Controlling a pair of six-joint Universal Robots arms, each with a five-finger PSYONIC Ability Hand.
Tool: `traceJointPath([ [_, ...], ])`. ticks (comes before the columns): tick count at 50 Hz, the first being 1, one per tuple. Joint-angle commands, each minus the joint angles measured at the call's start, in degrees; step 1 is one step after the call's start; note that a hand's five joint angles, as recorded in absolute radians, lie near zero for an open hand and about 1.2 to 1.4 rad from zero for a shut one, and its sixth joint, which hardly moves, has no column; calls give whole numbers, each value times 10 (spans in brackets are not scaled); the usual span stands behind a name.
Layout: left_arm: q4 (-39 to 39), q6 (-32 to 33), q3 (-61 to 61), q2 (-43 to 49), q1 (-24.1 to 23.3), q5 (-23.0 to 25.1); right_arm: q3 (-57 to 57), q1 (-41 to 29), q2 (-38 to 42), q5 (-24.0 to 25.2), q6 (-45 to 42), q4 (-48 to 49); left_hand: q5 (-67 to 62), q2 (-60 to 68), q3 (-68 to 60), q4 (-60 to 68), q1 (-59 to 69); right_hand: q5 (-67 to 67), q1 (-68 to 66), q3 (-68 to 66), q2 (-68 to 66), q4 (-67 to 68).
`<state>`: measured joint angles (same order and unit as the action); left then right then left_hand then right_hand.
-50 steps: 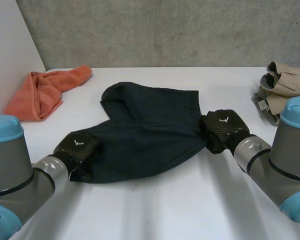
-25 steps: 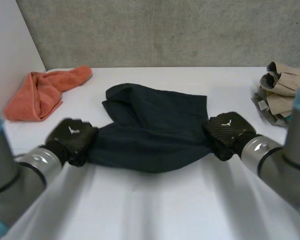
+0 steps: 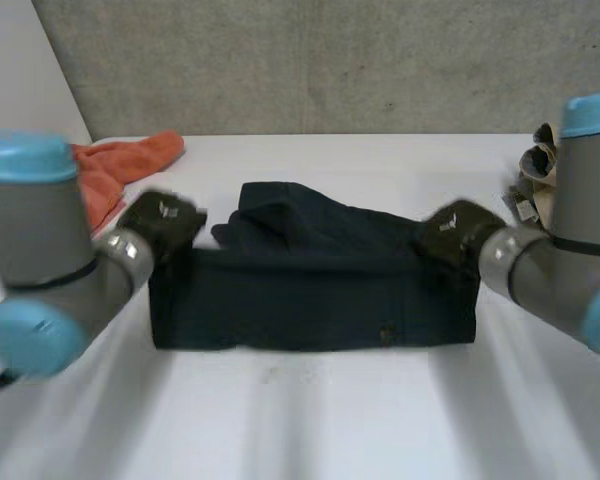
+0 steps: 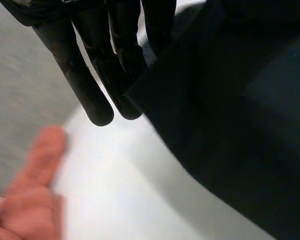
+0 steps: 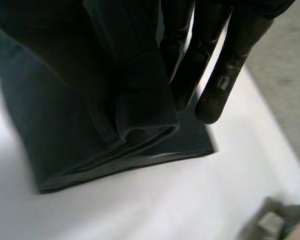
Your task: Fold the laundry.
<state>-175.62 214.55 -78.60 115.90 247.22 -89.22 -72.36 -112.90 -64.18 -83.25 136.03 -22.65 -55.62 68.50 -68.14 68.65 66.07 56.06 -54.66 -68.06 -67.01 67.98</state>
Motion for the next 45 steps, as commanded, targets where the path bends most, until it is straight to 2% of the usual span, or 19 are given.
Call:
traceJointPath([
  [1,-139,36,223,56,-16,-32,147,-3,46,-53,7,185,-144,115,-119,113,139,139,-253,-119,-130,120],
  [7,-399,30,296,35,-19,-37,171,-2,1,-51,13,481,-144,115,-119,113,139,139,-253,-119,-130,120],
  [10,-435,28,297,28,-20,-36,164,-2,-2,-49,15,580,-144,115,-119,113,139,139,-253,-119,-130,120],
  [11,-432,27,298,27,-19,-37,164,-2,-2,-48,15,585,-144,115,-119,113,139,139,-253,-119,-130,120],
  [17,-407,13,247,27,-18,-37,156,-3,22,-40,27,551,-144,115,-119,113,139,139,-253,-119,-130,120],
  [24,-397,2,97,24,-18,-37,94,-1,44,-30,56,500,-144,115,-119,113,139,139,-253,-119,-130,120],
  [29,-394,3,-30,35,-29,-32,27,0,94,-10,55,463,-144,115,-119,113,139,139,-253,-119,-130,120],
  [34,-378,23,-114,47,-45,-36,-16,0,113,-10,55,412,-144,115,-119,113,139,139,-253,-119,-130,120],
  [38,-321,66,-179,11,-53,-40,-59,0,97,-12,53,356,-144,115,-119,113,139,139,-253,-119,-130,120],
  [45,-161,106,-297,-137,-50,-54,-147,6,-21,-16,57,202,-144,115,-119,113,139,139,-253,-119,-130,120],
])
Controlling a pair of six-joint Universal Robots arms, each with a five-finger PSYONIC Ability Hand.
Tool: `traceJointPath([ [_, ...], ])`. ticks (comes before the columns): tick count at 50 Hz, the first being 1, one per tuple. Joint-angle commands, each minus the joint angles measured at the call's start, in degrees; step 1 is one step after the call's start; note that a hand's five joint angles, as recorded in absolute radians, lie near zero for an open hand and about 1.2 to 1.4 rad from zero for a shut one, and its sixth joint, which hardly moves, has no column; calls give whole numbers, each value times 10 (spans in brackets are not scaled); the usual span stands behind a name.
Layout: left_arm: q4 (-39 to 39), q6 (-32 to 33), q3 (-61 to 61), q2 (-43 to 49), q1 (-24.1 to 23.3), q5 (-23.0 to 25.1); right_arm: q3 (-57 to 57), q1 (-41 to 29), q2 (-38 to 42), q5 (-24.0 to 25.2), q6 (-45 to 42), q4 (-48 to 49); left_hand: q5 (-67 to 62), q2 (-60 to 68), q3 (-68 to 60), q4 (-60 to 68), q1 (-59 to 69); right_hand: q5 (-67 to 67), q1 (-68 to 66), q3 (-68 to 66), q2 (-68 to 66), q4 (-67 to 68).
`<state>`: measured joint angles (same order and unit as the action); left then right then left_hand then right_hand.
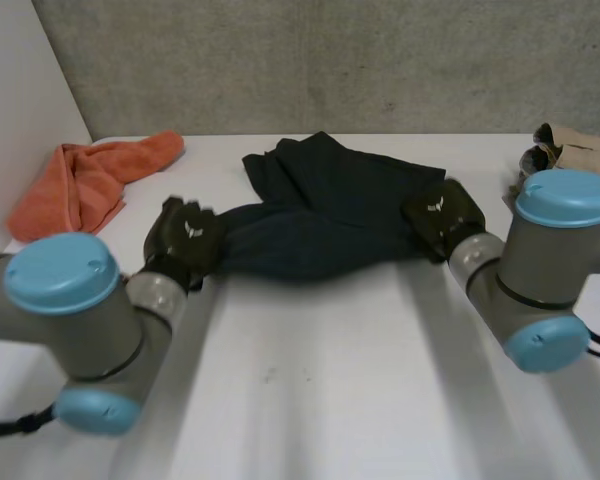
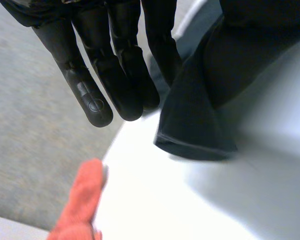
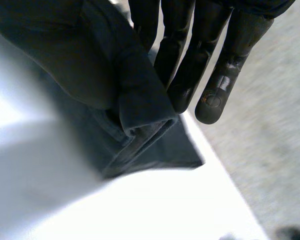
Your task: Fold the laundry.
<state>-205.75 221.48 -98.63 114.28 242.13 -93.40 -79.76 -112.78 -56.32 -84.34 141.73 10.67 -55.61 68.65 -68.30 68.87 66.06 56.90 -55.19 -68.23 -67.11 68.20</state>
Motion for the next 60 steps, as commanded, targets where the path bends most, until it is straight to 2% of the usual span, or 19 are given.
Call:
traceJointPath([
  [1,198,40,-119,-154,2,-14,-93,5,-125,-4,-5,-184,-144,114,-117,111,139,131,-248,-118,-129,118],
  [4,279,40,-141,-192,2,-14,-125,5,-160,-3,-23,-296,-144,114,-117,111,139,131,-248,-118,-129,118],
  [5,337,34,-150,-206,1,-10,-133,5,-166,-3,-30,-317,-144,114,-117,111,139,131,-248,-118,-129,118],
  [8,395,30,-148,-210,-4,-8,-156,5,-179,-1,-61,-358,-144,114,-117,111,139,131,-248,-118,-129,118],
  [12,362,24,-132,-205,-11,1,-171,4,-177,-3,-68,-318,-144,114,-117,111,139,131,-248,-118,-129,118],
  [13,351,23,-126,-202,-12,1,-173,4,-174,-5,-68,-308,-69,39,-42,37,65,131,-248,-118,-129,118],
  [14,338,23,-121,-199,-13,2,-174,5,-174,-6,-68,-298,81,-112,108,-114,-86,131,-248,-118,-129,118],
  [15,328,23,-116,-195,-13,2,-177,5,-172,-6,-66,-280,241,-272,268,-274,-246,131,-248,-118,-129,118],
  [16,308,25,-105,-186,-13,0,-178,5,-171,-5,-65,-272,486,-516,513,-518,-490,131,-248,-118,-129,118],
  [17,297,25,-99,-182,-12,1,-180,5,-168,-5,-64,-264,508,-539,535,-541,-513,131,-248,-118,-129,118],
  [26,188,25,-26,-169,11,20,-210,4,-150,-5,-48,-207,507,-537,534,-539,-511,131,-248,-118,-129,118],
  [30,130,19,17,-120,25,91,-218,5,-148,-3,-47,-189,465,-495,492,-497,-469,131,-248,-118,-129,118],
  [31,120,14,39,-93,35,129,-220,5,-147,-2,-47,-183,451,-482,478,-484,-456,131,-248,-118,-129,118],
  [35,121,-10,120,2,50,199,-223,4,-146,-2,-47,-174,404,-435,431,-437,-409,131,-248,-118,-129,118],
  [43,166,-25,324,206,71,247,-225,5,-140,-3,-47,-158,280,-310,307,-312,-284,131,-248,-118,-129,118],
  [48,170,-21,402,278,77,298,-227,5,-139,-2,-47,-154,236,-266,263,-269,-241,131,-248,-118,-129,118],
  [52,168,-25,447,318,80,314,-228,5,-139,-2,-44,-150,202,-233,229,-235,-207,131,-248,-118,-129,118],
  [55,170,-25,474,342,81,313,-229,5,-139,-2,-44,-148,125,-156,152,-158,-130,131,-248,-118,-129,118],
  [60,168,-25,484,357,81,312,-229,5,-139,-2,-43,-148,123,-154,150,-156,-128,131,-248,-118,-129,118],
])
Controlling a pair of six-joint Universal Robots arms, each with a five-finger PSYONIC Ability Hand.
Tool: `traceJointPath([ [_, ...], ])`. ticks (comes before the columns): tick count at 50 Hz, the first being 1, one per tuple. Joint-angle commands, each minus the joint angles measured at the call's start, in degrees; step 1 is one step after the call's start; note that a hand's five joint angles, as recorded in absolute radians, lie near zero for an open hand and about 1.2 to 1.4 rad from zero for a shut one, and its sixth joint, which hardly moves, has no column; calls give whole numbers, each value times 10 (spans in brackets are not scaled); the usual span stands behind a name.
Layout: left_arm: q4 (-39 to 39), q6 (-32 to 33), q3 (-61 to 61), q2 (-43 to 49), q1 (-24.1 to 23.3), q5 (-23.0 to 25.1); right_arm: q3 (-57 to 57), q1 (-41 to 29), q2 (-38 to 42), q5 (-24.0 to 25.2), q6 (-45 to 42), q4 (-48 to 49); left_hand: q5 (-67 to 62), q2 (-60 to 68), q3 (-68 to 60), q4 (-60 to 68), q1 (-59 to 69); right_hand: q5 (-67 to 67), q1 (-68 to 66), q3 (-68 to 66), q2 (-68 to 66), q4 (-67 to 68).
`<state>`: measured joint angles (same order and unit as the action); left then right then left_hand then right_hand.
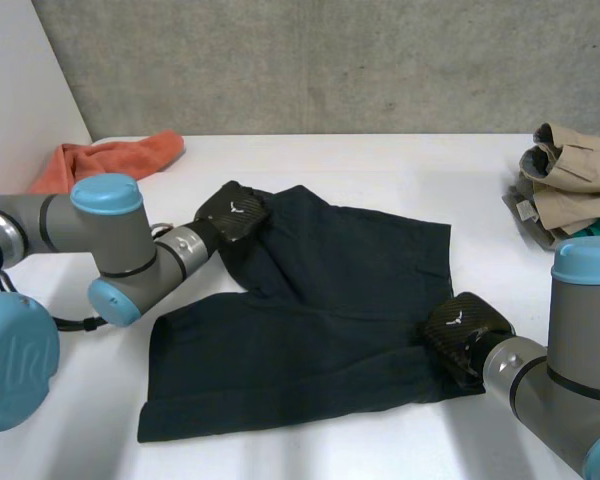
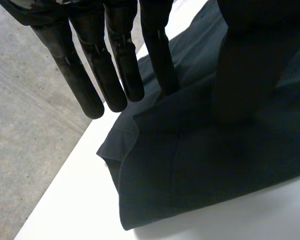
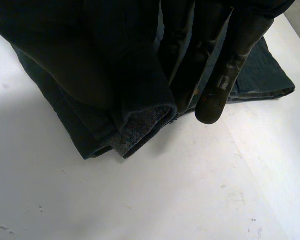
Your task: Fold the laundry.
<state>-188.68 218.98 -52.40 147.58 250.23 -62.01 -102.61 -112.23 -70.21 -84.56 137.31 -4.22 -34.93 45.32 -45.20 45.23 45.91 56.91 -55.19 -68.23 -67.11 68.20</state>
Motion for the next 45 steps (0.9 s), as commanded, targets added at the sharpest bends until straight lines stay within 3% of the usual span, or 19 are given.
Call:
traceJointPath([
  [1,-3,0,23,26,0,-2,0,0,0,0,1,1,-87,83,-84,84,77,131,-248,-118,-129,118],
  [10,-6,7,19,32,0,-46,0,0,0,0,1,5,-283,280,-281,281,274,131,-248,-118,-129,118],
  [20,-64,21,-43,-13,18,-84,-4,-1,0,0,1,6,-270,266,-268,267,261,131,-248,-118,-129,118],
  [23,-96,20,-73,-33,21,-87,-4,-1,1,0,1,6,-136,132,-133,133,126,131,-248,-118,-129,118],
  [26,-113,18,-86,-38,21,-89,-4,-1,1,1,1,6,-87,83,-84,84,77,131,-248,-118,-129,118],
  [35,-114,20,-88,-27,21,-87,-5,-2,1,1,1,6,-115,111,-113,112,106,131,-248,-118,-129,118],
  [41,-114,21,-84,-16,21,-84,-5,-2,4,1,1,6,-65,61,-62,62,55,131,-248,-118,-129,118],
  [44,-114,21,-84,-14,21,-83,-5,-1,6,1,1,6,-95,91,-92,92,85,131,-248,-118,-129,118],
  [45,-114,21,-85,-14,21,-84,-5,-1,7,1,1,6,-167,163,-164,164,157,131,-248,-118,-129,118],
])
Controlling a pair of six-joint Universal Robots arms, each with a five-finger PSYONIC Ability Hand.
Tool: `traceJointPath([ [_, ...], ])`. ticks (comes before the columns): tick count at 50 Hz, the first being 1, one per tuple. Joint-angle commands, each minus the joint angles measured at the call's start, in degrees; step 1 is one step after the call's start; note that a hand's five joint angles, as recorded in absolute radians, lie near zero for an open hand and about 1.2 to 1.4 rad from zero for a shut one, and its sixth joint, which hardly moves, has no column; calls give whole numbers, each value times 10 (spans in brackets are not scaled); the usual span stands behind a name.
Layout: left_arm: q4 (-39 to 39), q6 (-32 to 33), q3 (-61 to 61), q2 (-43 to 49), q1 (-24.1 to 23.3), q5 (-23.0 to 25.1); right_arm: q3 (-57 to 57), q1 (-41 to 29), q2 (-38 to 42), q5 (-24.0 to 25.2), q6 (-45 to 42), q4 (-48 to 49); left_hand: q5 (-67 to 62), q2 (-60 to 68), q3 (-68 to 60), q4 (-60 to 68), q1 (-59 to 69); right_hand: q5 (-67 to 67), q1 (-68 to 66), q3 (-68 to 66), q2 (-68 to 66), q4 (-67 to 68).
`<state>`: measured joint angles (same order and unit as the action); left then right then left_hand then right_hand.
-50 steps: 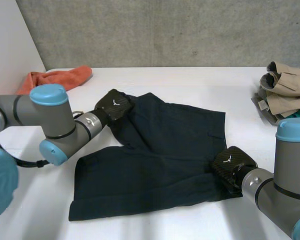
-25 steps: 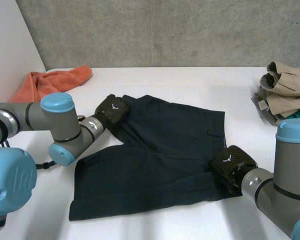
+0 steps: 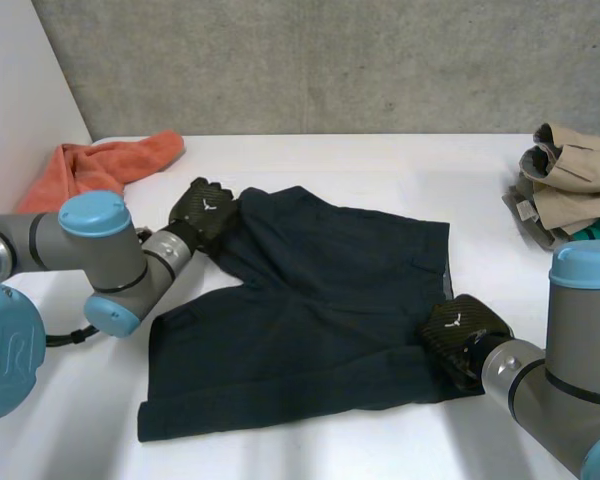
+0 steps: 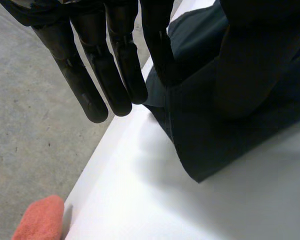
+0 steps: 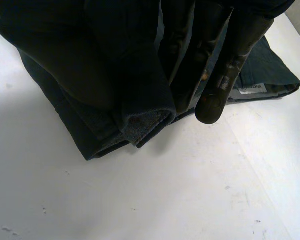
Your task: Fold the laundry.
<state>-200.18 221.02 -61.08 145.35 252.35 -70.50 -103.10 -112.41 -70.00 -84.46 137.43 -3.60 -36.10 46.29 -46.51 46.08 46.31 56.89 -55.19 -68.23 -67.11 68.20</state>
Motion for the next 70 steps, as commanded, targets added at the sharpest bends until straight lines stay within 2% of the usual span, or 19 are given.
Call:
traceJointPath([
  [1,1,1,1,8,0,1,0,1,6,0,-1,0,-231,229,-227,231,229,131,-248,-118,-129,118],
  [2,1,2,0,8,0,0,0,1,6,0,-1,0,-313,311,-309,313,311,131,-248,-118,-129,118],
  [3,1,2,-1,7,0,-4,0,1,6,0,-1,0,-339,337,-335,339,337,131,-248,-118,-129,118],
  [7,7,11,-18,-6,-1,-31,0,2,6,-1,0,-1,-339,337,-335,339,337,131,-248,-118,-129,118],
  [12,19,62,-82,-71,-2,-151,4,2,4,-2,0,-1,-339,337,-335,339,337,131,-248,-118,-129,118],
  [17,24,74,-146,-110,-8,-206,7,1,4,-1,14,-1,-339,337,-335,339,337,131,-248,-118,-129,118],
  [27,26,67,-185,-138,-16,-207,7,1,4,0,27,-2,-339,337,-335,339,337,131,-248,-118,-129,118],
  [31,25,58,-180,-139,-20,-208,6,0,4,1,28,-1,121,-122,125,-120,-123,131,-248,-118,-129,118],
  [35,26,44,-184,-164,-20,-213,6,0,3,1,31,1,217,-219,221,-217,-219,131,-248,-118,-129,118],
  [38,32,17,-197,-209,-20,-215,7,0,3,0,40,3,202,-204,207,-202,-205,131,-248,-118,-129,118],
  [46,139,-149,-358,-417,-19,-207,10,0,3,1,87,23,192,-194,196,-192,-194,131,-248,-118,-129,118],
  [49,176,-176,-412,-462,-21,-199,11,0,3,1,93,25,192,-194,196,-192,-194,131,-248,-118,-129,118],
  [54,231,-196,-526,-543,-22,-156,11,0,3,1,94,26,169,-171,173,-169,-171,131,-248,-118,-129,118],
  [58,233,-197,-583,-565,-26,-132,11,1,3,1,94,29,164,-166,168,-164,-166,131,-248,-118,-129,118],
  [66,232,-197,-603,-547,-49,-134,11,0,3,0,94,34,142,-144,146,-142,-144,131,-248,-118,-129,118],
  [68,231,-196,-601,-533,-50,-134,11,0,3,0,94,34,80,-82,84,-80,-82,131,-248,-118,-129,118],
  [69,229,-196,-597,-518,-50,-135,9,0,3,0,94,34,-20,18,-16,20,18,131,-248,-118,-129,118],
  [70,228,-196,-594,-512,-50,-136,9,0,3,0,95,33,-58,56,-54,58,56,131,-248,-118,-129,118],
])
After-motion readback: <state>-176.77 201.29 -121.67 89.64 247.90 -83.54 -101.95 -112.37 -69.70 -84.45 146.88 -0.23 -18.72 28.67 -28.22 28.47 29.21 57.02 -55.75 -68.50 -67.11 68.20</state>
